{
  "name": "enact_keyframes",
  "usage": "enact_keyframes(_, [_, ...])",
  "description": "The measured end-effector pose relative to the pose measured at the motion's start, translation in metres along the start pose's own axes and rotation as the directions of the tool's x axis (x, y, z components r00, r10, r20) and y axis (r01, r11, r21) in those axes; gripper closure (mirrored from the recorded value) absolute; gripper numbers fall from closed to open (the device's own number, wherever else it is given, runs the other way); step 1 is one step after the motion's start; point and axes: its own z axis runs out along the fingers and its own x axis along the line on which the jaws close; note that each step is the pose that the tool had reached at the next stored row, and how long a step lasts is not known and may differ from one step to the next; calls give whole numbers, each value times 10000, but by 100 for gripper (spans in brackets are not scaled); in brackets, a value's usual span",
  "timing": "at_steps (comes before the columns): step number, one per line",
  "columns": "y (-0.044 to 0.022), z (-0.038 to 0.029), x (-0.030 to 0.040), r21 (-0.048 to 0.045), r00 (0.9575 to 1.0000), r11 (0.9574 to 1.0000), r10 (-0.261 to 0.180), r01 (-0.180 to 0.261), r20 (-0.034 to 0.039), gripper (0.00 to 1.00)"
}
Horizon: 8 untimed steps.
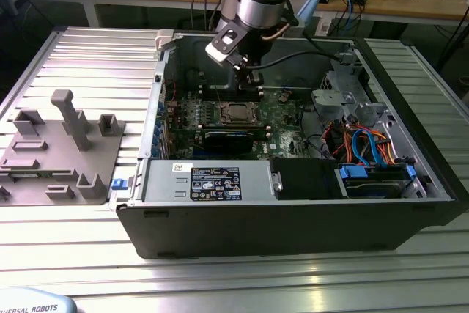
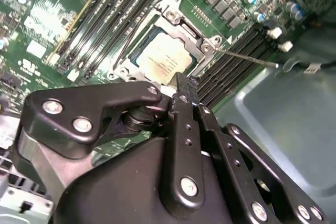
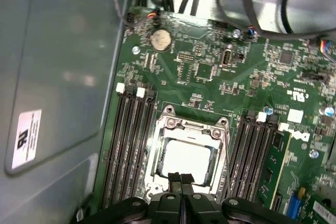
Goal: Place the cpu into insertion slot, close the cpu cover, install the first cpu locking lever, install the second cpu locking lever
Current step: 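Install the first cpu locking lever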
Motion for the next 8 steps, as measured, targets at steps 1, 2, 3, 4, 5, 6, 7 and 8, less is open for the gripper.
enact_keyframes(1, [0, 0, 0, 15, 9999, 9998, -173, 173, 11, 89])
enact_keyframes(2, [0, 0, 0, 28, 9995, 9995, -314, 314, 20, 89])
enact_keyframes(3, [0, -1, 0, 41, 9989, 9989, -470, 470, 29, 89])
enact_keyframes(4, [0, 0, 0, 51, 9983, 9983, -587, 587, 35, 89])
enact_keyframes(5, [0, 0, 0, 65, 9972, 9972, -744, 743, 43, 89])
enact_keyframes(6, [0, -1, 0, 89, 9950, 9950, -996, 996, 57, 89])
enact_keyframes(7, [0, 0, 0, 102, 9934, 9933, -1149, 1148, 64, 89])
enact_keyframes(8, [0, 0, 0, 114, 9918, 9917, -1279, 1278, 71, 89])
